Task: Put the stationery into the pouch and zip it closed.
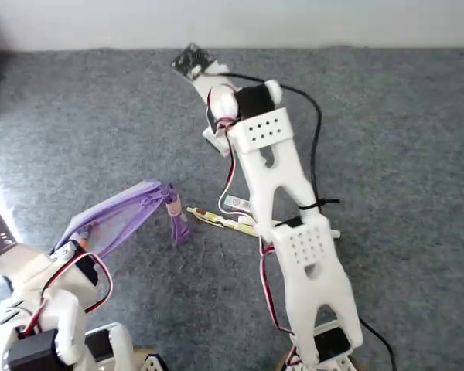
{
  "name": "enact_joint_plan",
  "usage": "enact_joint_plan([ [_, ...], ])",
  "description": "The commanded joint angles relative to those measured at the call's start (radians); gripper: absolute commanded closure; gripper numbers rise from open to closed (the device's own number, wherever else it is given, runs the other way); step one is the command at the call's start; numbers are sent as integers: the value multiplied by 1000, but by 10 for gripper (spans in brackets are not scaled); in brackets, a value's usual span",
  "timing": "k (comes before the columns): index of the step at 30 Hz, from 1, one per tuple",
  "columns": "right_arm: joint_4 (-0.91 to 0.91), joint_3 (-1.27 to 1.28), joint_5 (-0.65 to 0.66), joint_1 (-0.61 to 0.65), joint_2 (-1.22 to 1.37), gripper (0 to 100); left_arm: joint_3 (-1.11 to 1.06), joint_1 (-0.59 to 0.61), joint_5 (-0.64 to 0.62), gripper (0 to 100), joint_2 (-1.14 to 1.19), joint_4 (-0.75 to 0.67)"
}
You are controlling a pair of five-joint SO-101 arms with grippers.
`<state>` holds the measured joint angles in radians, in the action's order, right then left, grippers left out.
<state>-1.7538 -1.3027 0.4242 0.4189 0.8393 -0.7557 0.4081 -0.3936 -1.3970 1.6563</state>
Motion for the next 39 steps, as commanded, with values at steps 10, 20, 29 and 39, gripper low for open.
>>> enact_joint_plan([
  [10, -41, 927, -226, 87, -990, 991, 58, 8, -11, 987, 14, 5],
  [20, 47, 1097, -497, 412, -1397, 991, 81, 3, -11, 987, 92, 3],
  [29, 552, 1241, -643, 611, -1500, 991, 294, 3, -11, 987, 334, 6],
  [39, 1380, 1639, -532, 633, -1535, 991, 360, 2, -11, 987, 391, 46],
])
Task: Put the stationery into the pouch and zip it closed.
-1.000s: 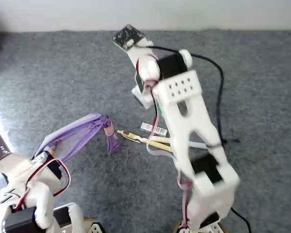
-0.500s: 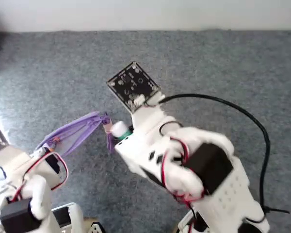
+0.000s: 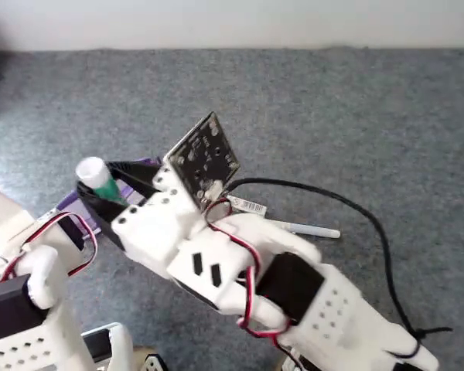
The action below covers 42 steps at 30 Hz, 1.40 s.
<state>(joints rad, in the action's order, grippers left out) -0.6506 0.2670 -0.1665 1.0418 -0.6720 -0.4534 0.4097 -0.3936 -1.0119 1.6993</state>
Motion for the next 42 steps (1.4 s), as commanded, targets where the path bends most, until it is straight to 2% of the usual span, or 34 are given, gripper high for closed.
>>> enact_joint_plan([
  [1, 366, 103, 87, 10, -19, 991, 58, 0, -11, 987, 6, 3],
  [4, 512, 195, 161, 25, -5, 991, 58, 0, -11, 987, 6, 3],
  [15, 567, 304, 166, 31, 47, 991, 61, 0, -11, 987, 6, 25],
  [20, 699, 374, 169, 1, 88, 991, 62, 0, -11, 987, 6, 25],
  [26, 710, 463, 167, -64, 93, 991, 62, 0, -11, 987, 8, 25],
  [31, 596, 453, 169, -130, 82, 978, 61, 0, -11, 987, 11, 25],
  [34, 472, 427, 157, -145, 39, 887, 59, 0, -11, 987, 11, 25],
  [37, 366, 374, 78, -143, 8, 788, 59, 0, -11, 987, 11, 25],
  [42, 214, 245, -20, -168, -10, 779, 58, 0, -11, 987, 11, 25],
])
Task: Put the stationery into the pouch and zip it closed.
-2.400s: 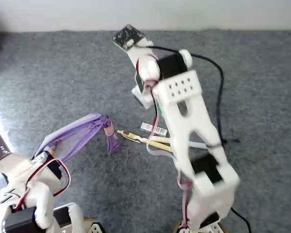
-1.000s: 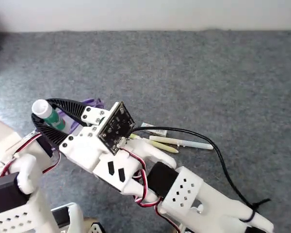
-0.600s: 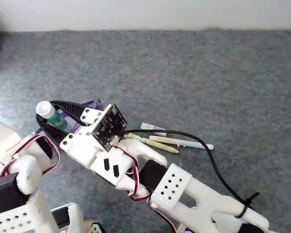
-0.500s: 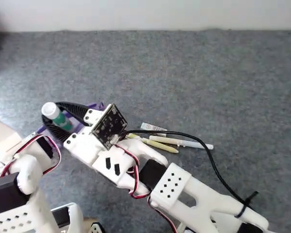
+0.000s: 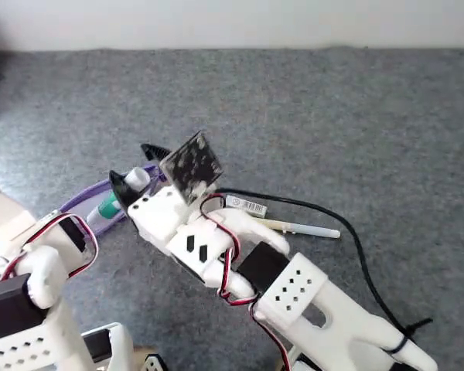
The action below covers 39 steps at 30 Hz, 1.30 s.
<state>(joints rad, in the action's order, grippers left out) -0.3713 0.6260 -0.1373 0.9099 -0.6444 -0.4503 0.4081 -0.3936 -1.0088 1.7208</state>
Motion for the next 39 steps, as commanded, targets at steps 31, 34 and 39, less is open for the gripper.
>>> enact_joint_plan([
  [31, -905, -453, 167, -538, 590, 779, 54, 2, -11, 987, 3, 3],
  [34, -901, -554, 230, -536, 723, 779, 54, 2, -11, 987, 6, 6],
  [39, -912, -715, 336, -536, 924, 779, 53, 2, -9, 987, 8, 25],
])
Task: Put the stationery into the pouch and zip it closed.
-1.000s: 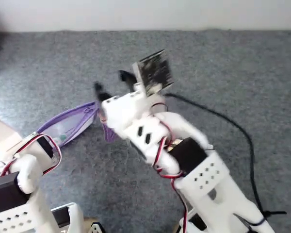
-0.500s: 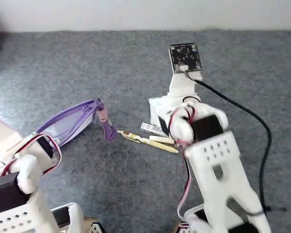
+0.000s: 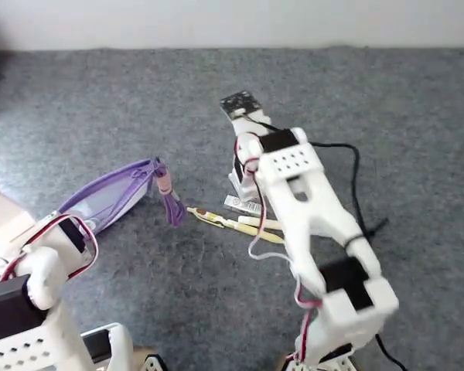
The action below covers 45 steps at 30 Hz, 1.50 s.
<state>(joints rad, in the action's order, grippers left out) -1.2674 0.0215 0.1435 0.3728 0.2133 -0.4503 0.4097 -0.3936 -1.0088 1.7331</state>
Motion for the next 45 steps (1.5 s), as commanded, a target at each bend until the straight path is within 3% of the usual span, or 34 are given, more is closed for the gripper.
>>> enact_joint_plan([
  [1, -19, -133, 71, 2, 97, 779, 53, 0, -9, 987, 8, 12],
  [9, -173, -259, 91, 101, 177, 779, 53, 0, -9, 987, 8, 11],
  [15, -68, -255, 98, 140, 202, 779, 53, 0, -9, 987, 8, 11],
  [25, 67, -259, 176, 104, 403, 781, 53, 0, -9, 987, 8, 11],
  [29, 81, -259, 178, 77, 417, 924, 53, 0, -9, 987, 8, 11],
  [31, 79, -259, 178, 61, 414, 995, 53, 0, -9, 987, 8, 11],
  [33, 70, -259, 184, 44, 398, 954, 53, 0, -9, 987, 8, 9],
  [36, 39, -259, 180, 27, 344, 994, 53, 0, -9, 987, 8, 9],
  [45, -151, -258, 173, 25, 35, 991, 53, 0, -9, 987, 3, 11],
])
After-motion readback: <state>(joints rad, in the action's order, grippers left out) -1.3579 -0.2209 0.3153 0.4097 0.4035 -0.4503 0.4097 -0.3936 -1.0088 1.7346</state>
